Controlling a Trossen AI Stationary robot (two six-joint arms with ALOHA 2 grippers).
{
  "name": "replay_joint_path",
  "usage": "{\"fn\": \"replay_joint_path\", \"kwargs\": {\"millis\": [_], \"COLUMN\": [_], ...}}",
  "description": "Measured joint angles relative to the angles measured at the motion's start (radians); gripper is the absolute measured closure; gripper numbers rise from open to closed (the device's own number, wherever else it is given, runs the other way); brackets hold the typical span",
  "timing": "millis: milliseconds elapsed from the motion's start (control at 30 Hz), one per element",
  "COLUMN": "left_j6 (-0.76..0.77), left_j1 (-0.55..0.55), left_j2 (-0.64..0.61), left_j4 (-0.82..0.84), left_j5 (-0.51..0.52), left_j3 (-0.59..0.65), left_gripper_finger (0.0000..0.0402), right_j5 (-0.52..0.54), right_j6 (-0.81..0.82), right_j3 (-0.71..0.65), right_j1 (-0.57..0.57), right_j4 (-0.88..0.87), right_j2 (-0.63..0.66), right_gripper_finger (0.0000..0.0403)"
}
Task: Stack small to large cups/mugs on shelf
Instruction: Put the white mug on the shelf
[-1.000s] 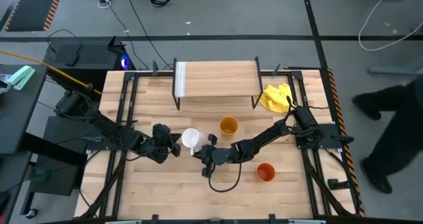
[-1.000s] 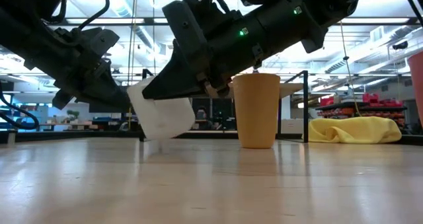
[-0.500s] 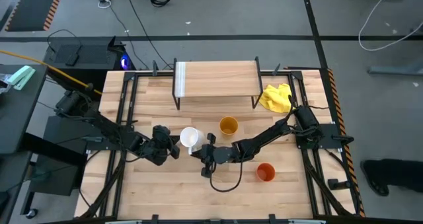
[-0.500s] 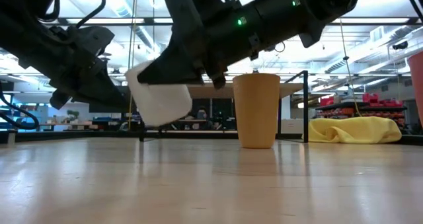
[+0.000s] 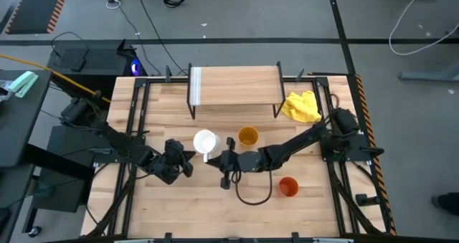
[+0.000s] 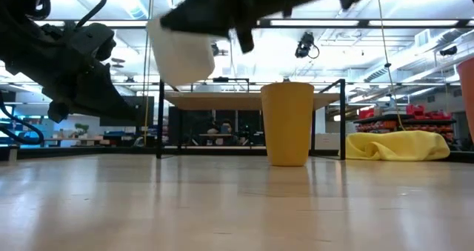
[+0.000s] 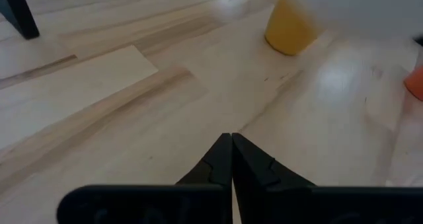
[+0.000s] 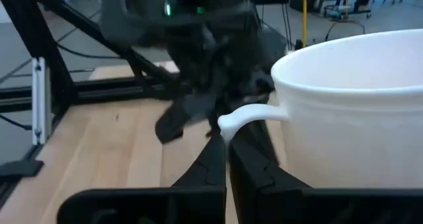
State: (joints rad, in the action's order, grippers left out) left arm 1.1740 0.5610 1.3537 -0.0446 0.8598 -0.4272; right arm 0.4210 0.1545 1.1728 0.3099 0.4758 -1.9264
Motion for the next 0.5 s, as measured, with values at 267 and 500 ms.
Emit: {"fn": "replay_joint_path", "kwargs": {"millis": [267,500], "left_j6": [0.0,0.001], "left_j1": [0.0,0.0], "left_j2": [0.0,0.0], "left_j4": [0.001,0.002], "left_j5": [0.0,0.0], "left_j3": [0.0,0.0], "left_gripper_finger": [0.038,0.0392], "right_j5": [0.0,-0.125], "right_j6": [-0.052,-0.038], "right_j3": [0.0,0.0], "right_j1": [-0.02,-0.1], "right_j4": [-0.084,-0.156], "right_j2": [0.156,0.304], "right_gripper_finger": [0.0396,0.0397]}}
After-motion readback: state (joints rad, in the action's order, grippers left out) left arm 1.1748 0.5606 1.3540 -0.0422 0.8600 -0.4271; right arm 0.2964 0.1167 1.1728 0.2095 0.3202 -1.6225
